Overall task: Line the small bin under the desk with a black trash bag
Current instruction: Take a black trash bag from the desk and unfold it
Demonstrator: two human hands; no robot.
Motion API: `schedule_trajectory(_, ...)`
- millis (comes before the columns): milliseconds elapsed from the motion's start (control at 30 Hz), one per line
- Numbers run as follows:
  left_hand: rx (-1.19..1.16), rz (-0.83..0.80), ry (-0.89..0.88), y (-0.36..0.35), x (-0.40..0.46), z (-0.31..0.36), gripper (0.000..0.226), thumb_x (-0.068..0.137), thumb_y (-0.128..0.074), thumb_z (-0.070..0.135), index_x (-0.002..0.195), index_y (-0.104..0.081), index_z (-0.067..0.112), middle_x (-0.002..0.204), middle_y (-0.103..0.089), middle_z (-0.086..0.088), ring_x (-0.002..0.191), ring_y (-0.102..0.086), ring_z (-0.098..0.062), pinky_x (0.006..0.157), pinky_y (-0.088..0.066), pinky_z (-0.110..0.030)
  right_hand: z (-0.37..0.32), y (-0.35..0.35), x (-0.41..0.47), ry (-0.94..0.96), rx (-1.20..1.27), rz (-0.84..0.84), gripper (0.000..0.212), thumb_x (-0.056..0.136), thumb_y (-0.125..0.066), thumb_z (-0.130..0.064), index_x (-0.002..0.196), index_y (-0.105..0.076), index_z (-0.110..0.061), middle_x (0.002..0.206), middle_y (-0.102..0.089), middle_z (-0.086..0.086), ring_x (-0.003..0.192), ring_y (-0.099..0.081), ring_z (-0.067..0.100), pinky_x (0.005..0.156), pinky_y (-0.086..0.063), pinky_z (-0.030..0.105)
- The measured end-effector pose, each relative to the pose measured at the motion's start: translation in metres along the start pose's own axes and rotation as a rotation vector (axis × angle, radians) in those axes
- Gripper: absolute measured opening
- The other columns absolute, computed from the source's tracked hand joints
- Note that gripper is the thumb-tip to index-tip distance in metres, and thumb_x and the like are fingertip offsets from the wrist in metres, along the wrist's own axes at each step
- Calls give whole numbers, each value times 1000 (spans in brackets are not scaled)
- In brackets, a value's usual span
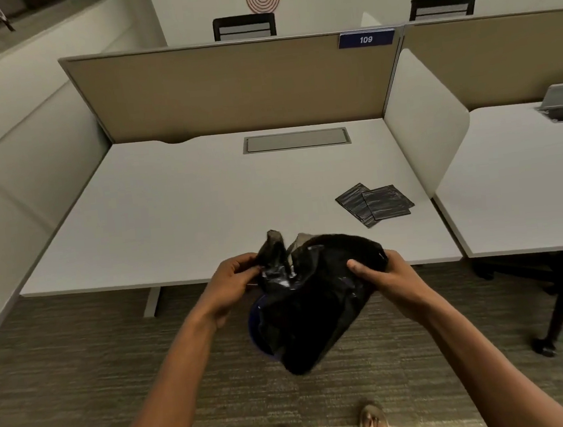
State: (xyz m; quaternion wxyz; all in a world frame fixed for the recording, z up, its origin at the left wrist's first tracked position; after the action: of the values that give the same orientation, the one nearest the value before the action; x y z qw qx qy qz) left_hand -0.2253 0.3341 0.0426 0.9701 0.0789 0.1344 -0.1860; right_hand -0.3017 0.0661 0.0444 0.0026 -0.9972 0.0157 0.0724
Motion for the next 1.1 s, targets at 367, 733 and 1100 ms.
schedule_trajectory(367,100,529,-16,19,-15,-1,49,77,-49,89,95,-62,45,97,-68,10,89,-67,-11,66,-50,-28,-8,-6,-1,15,132,16,14,86,-74,-27,93,-83,-19,91,-80,3,90,-73,17,77,-54,27)
schedule_trajectory(733,-367,344,302,-26,6,-80,80,86,-70,-11,152,-40,24,124,-65,-19,101,-73,-29,74,-64,-36,-18,-12,-7,124,-175,-194,24,81,-86,-20,104,-80,-19,100,-82,6,94,-79,21,78,-60,26)
schedule_trajectory(1100,-649,345,566,-74,-22,-113,114,64,-94,46,154,-30,18,135,-58,-26,110,-66,-45,82,-60,-63,14,6,-16,94,-115,69,26,75,-89,-31,99,-80,-26,98,-82,4,93,-79,20,75,-62,27)
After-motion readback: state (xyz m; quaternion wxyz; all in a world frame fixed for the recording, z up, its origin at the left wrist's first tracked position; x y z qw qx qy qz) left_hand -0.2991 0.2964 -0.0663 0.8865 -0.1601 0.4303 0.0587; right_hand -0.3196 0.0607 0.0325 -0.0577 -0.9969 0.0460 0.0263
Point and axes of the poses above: each hand's wrist, its own x-axis towards the middle knuckle, its own y-axis out of the back of the hand, z = x × y, the point moved 8 cm from there along x, towards the middle knuckle
